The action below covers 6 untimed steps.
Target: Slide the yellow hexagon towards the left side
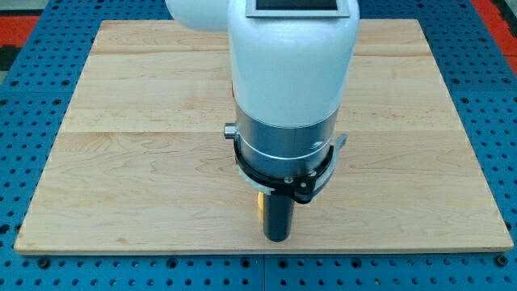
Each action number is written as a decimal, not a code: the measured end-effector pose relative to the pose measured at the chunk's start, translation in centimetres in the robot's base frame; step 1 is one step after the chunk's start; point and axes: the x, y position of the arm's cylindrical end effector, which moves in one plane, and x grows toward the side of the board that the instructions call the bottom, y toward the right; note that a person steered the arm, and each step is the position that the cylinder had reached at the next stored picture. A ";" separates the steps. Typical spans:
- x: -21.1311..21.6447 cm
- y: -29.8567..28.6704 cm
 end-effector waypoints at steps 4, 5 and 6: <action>-6.7 3.5; -6.7 2.2; -7.2 2.4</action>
